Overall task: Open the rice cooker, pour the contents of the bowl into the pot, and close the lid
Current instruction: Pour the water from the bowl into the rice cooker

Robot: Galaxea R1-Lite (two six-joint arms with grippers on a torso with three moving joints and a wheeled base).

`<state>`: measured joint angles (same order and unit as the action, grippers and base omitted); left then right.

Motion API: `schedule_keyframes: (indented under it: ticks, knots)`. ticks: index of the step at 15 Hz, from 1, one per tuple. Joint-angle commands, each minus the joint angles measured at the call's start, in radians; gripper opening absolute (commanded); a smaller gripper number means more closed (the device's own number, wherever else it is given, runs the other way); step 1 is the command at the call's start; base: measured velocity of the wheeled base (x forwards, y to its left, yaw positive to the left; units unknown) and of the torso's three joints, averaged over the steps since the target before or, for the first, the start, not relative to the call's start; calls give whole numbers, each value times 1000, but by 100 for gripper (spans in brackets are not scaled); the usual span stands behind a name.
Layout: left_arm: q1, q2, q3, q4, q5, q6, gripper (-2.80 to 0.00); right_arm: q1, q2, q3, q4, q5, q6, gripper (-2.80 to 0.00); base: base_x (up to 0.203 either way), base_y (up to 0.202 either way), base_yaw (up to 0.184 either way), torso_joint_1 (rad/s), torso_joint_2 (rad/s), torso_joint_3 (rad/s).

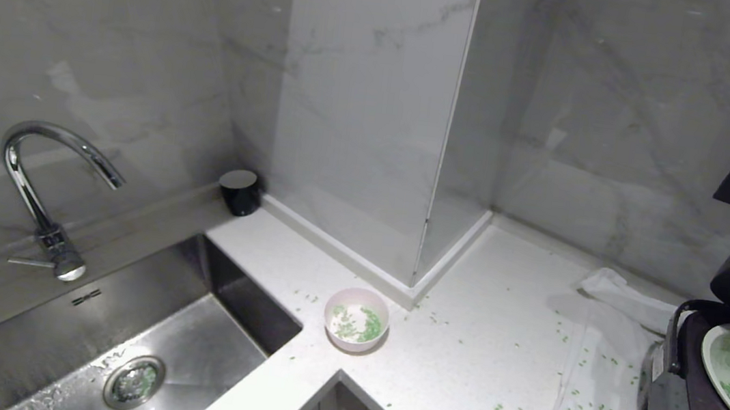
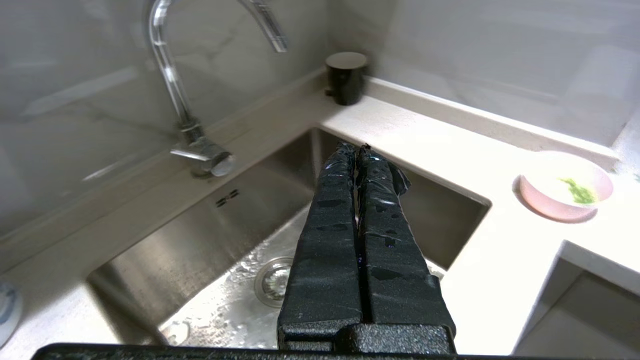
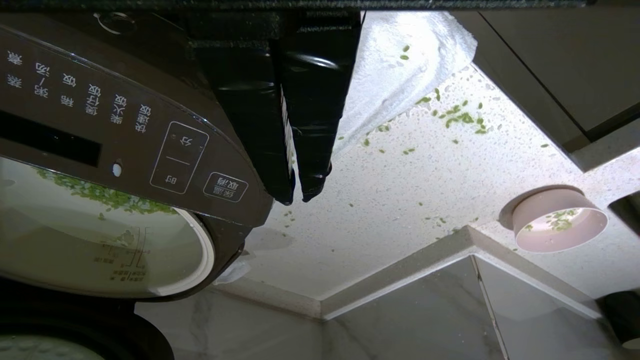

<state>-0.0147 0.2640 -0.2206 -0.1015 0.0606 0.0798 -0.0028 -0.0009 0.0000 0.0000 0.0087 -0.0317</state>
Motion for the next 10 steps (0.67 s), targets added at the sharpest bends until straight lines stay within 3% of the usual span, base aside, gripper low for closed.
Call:
schedule_keyframes:
  ticks: [1,5,8,10]
  knots:
    - [-20,-14,20,-3,-2,7,-280,0,1,2,0,0,-1,-280,0,0,0,0,0,0]
    - [13,-155,100,22,-13,43,-280,0,1,2,0,0,-1,-280,0,0,0,0,0,0]
    - [16,-247,152,125,-98,46,-280,1,1,2,0,0,-1,-280,0,0,0,0,0,0]
    - [13,-269,196,140,-101,42,-280,0,1,2,0,0,-1,-280,0,0,0,0,0,0]
